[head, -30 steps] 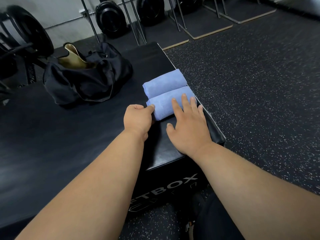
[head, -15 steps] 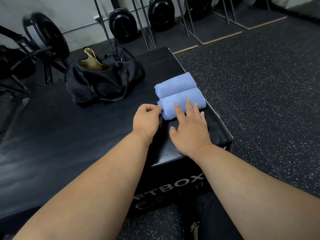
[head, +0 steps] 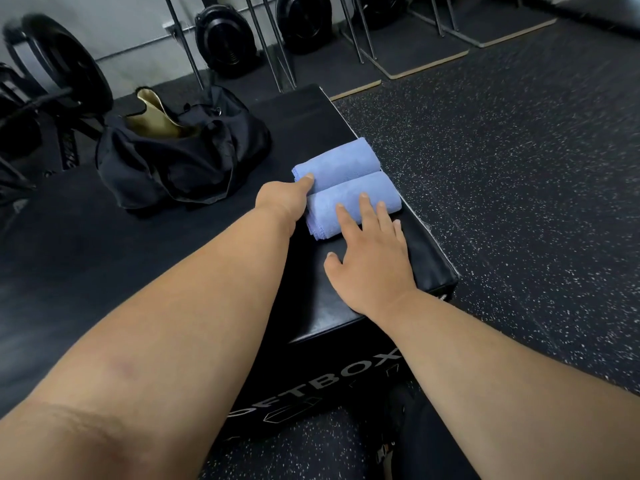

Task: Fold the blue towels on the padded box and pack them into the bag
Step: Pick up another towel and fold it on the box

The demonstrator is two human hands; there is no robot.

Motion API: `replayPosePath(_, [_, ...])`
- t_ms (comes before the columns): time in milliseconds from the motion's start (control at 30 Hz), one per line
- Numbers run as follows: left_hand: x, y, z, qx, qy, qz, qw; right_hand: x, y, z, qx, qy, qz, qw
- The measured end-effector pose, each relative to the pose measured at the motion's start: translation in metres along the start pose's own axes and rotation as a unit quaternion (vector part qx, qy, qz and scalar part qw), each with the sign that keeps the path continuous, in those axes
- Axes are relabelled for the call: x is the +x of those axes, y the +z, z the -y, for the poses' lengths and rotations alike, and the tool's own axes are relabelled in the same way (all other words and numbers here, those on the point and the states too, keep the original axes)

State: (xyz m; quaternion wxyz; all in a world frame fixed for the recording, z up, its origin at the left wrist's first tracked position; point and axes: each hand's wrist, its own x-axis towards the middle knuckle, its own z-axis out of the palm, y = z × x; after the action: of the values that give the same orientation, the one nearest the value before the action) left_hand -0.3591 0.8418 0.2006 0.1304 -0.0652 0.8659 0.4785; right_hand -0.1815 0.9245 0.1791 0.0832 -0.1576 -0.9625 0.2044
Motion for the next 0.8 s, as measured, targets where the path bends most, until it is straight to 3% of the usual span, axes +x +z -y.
replayPosePath(633, [0.024, -0.031, 0.005, 0.013, -0.001, 0.006, 1.000, 0.006, 0.008, 0.010, 0.006, -0.023, 0.021, 1.000])
replayPosePath(800, [0.010, -0.043, 0.016, -0.027, -0.010, -0.006, 1.000, 0.003, 0.007, 0.018, 0.026, -0.025, -0.015, 0.999])
